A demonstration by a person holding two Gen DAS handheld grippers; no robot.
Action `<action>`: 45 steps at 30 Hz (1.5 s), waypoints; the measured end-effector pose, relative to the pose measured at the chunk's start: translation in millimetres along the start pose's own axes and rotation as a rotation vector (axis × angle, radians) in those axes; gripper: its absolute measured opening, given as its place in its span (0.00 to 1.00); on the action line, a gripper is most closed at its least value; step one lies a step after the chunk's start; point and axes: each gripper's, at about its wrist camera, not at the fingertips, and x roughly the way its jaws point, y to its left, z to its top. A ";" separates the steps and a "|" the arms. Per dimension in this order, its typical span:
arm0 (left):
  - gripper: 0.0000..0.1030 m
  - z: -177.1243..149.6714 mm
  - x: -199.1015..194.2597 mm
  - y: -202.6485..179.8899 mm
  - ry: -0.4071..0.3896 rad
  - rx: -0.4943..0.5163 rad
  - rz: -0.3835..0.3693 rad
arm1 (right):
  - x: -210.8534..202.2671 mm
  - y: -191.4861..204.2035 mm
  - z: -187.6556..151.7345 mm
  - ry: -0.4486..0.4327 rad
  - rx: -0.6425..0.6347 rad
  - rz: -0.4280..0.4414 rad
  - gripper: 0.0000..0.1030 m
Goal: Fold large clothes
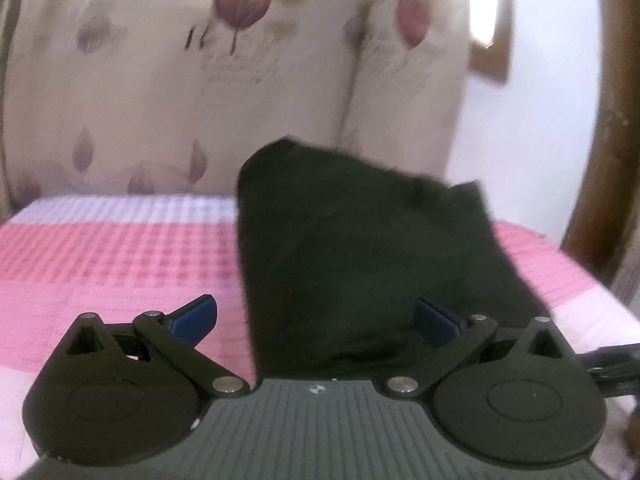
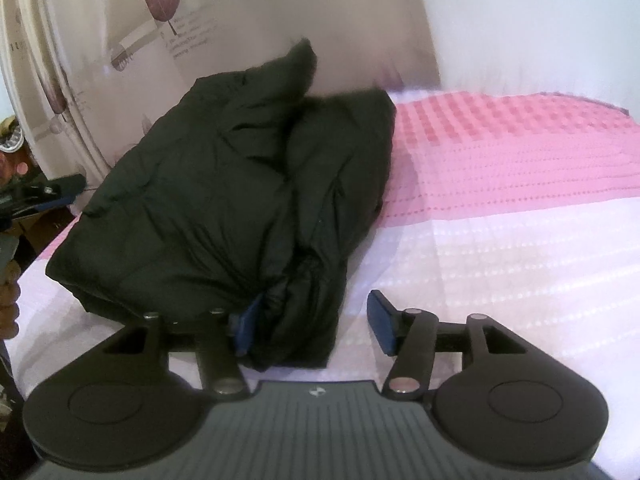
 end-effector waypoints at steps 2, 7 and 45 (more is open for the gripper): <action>1.00 -0.5 11.0 2.8 0.037 -0.006 0.022 | 0.0 -0.4 -0.6 -0.001 0.000 -0.007 0.58; 1.00 0.8 25.1 4.0 0.073 -0.025 0.005 | 0.5 0.2 -0.5 -0.001 -0.003 -0.022 0.62; 1.00 11.1 68.3 31.6 0.174 -0.037 -0.284 | 70.9 -36.7 56.9 0.106 0.171 0.323 1.00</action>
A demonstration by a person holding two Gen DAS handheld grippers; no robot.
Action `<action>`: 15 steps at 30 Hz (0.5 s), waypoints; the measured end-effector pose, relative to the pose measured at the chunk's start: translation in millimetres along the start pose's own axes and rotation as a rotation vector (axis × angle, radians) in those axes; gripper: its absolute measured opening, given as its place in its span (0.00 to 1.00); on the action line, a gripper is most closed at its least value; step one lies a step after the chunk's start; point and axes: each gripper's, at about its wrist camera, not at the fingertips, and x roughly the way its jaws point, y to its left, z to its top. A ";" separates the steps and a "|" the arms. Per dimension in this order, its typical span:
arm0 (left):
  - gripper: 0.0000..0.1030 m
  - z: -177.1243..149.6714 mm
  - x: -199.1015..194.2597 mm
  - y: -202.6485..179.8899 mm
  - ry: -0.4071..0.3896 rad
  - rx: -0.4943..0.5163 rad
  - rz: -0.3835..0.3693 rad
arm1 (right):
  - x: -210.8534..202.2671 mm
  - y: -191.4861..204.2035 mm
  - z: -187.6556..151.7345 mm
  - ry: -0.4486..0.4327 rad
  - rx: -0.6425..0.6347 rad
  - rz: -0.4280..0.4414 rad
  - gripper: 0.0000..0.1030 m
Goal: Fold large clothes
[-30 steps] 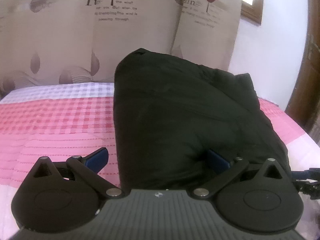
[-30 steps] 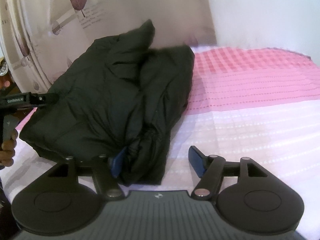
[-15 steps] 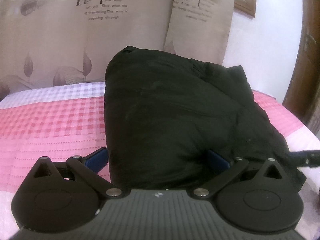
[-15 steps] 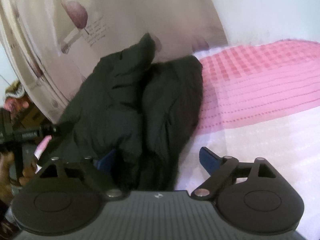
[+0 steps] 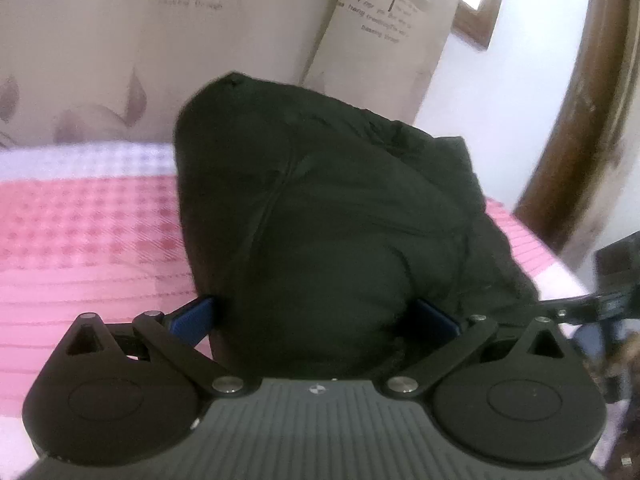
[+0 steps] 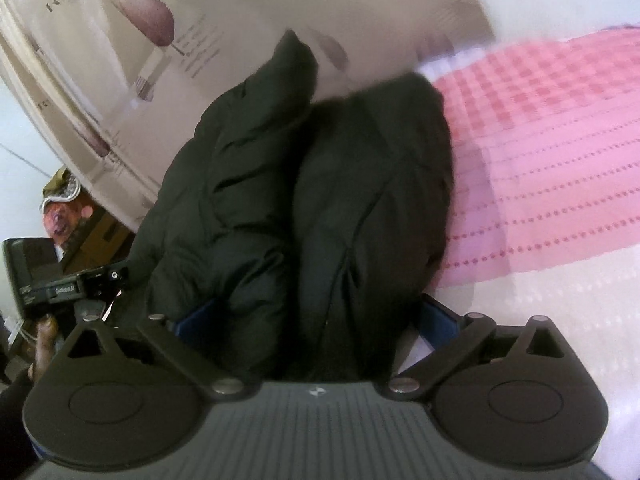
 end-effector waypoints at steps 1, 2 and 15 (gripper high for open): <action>1.00 0.8 3.0 5.4 0.006 -0.016 -0.028 | 2.7 -0.7 2.7 0.005 0.001 0.009 1.00; 1.00 1.5 6.3 11.3 0.011 -0.032 -0.059 | 5.0 -1.3 3.9 0.007 0.001 0.016 1.00; 0.84 -6.6 3.0 23.5 -0.049 -0.105 -0.114 | 13.3 26.8 0.4 -0.057 -0.064 0.004 0.59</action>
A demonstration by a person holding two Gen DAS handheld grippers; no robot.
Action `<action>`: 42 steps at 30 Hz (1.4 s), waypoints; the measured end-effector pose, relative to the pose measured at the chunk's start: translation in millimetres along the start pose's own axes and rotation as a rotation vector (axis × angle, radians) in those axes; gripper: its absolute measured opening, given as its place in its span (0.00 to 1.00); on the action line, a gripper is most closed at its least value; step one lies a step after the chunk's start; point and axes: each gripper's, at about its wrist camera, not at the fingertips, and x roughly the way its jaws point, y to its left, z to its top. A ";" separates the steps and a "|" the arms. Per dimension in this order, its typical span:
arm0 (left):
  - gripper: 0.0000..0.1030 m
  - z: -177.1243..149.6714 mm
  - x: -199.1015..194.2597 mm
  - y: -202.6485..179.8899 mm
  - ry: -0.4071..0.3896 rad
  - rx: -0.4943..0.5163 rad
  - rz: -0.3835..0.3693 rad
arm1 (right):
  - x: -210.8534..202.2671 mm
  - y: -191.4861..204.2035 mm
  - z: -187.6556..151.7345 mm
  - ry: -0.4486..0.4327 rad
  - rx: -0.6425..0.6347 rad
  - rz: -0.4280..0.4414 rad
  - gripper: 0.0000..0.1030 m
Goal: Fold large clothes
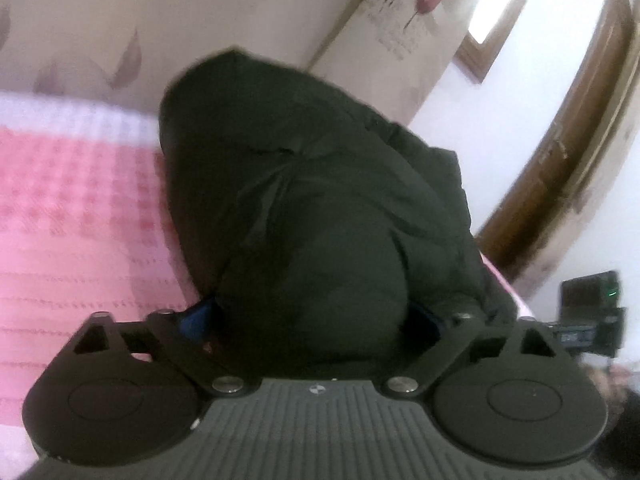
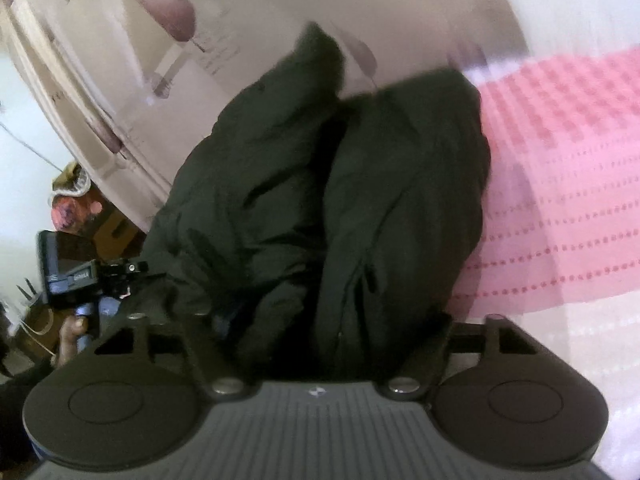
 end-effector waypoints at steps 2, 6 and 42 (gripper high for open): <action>0.78 -0.4 -7.7 -11.9 -0.035 0.042 0.044 | -1.7 6.9 0.7 -0.015 -0.004 -0.004 0.51; 0.72 1.0 -22.2 -15.8 -0.071 0.039 0.074 | -3.5 21.5 0.7 -0.049 -0.008 0.009 0.44; 0.82 -64.2 -191.9 -35.9 -0.212 0.170 0.335 | 2.6 152.7 -86.1 -0.063 -0.142 -0.074 0.45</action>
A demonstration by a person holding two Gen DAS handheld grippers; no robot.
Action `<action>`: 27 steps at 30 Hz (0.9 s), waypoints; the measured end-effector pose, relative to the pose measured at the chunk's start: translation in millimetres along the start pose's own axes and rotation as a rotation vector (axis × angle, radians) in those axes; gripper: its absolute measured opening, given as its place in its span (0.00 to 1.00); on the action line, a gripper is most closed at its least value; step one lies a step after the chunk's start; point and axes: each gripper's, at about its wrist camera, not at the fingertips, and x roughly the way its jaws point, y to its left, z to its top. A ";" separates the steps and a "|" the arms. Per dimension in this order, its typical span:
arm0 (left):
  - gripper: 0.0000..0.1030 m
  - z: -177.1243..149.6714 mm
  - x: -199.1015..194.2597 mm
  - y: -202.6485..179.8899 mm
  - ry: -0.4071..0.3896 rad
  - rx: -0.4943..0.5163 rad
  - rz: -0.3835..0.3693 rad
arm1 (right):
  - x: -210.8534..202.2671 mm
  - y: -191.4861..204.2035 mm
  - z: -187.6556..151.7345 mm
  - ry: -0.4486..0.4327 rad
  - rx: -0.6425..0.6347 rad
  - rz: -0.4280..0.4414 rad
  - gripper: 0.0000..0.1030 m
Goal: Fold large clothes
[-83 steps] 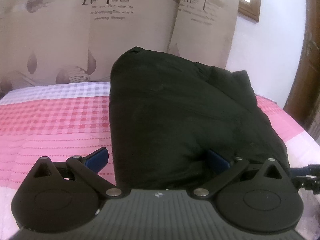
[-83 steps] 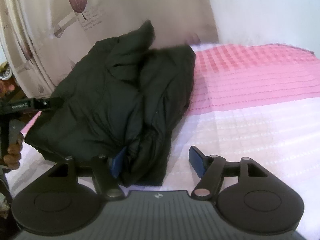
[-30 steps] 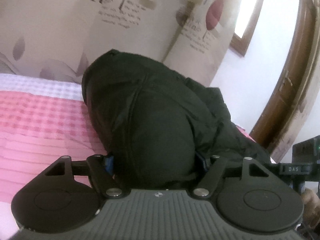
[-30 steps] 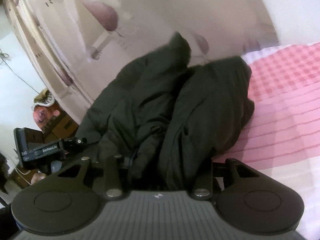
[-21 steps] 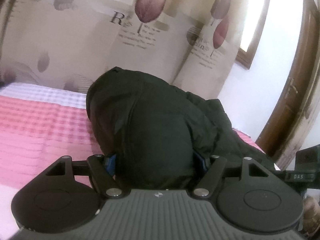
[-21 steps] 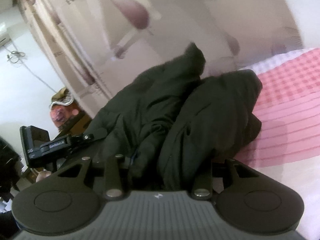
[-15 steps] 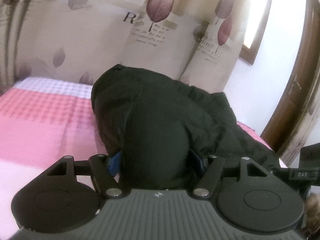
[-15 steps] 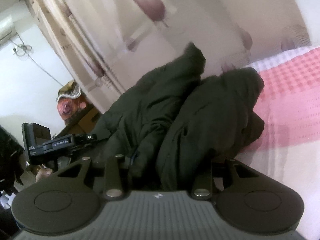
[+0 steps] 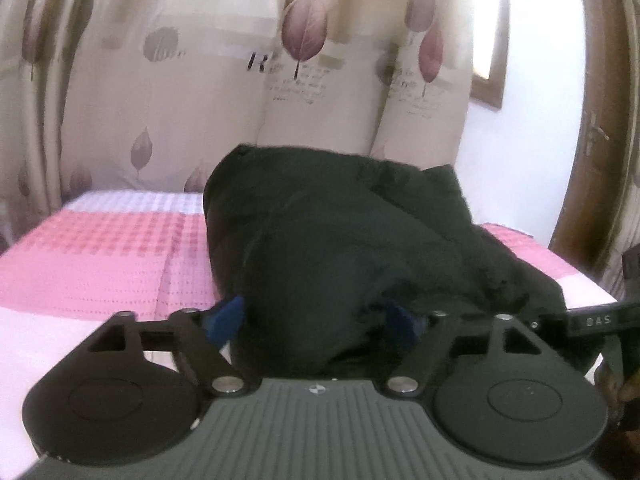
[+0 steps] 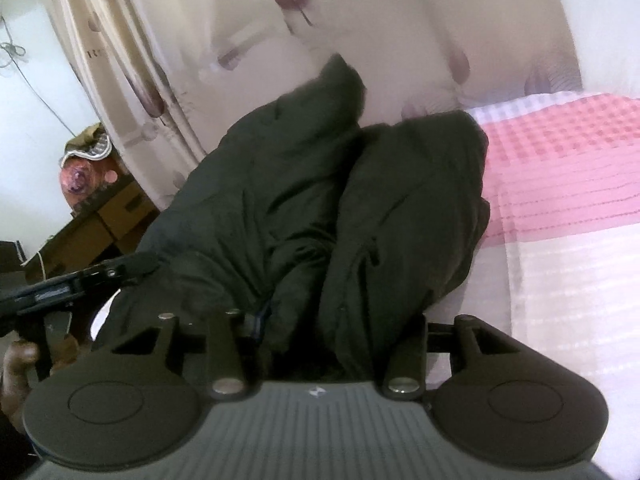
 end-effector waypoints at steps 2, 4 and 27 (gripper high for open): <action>0.98 0.0 -6.3 -5.7 -0.036 0.019 0.033 | 0.1 6.4 -0.7 -0.002 -0.031 -0.031 0.48; 1.00 -1.1 -14.9 -10.7 -0.086 0.037 0.074 | 0.7 10.6 0.2 -0.003 -0.047 -0.052 0.50; 1.00 23.4 -70.3 -55.0 -0.342 0.076 0.535 | -67.8 79.7 5.3 -0.187 -0.268 -0.356 0.91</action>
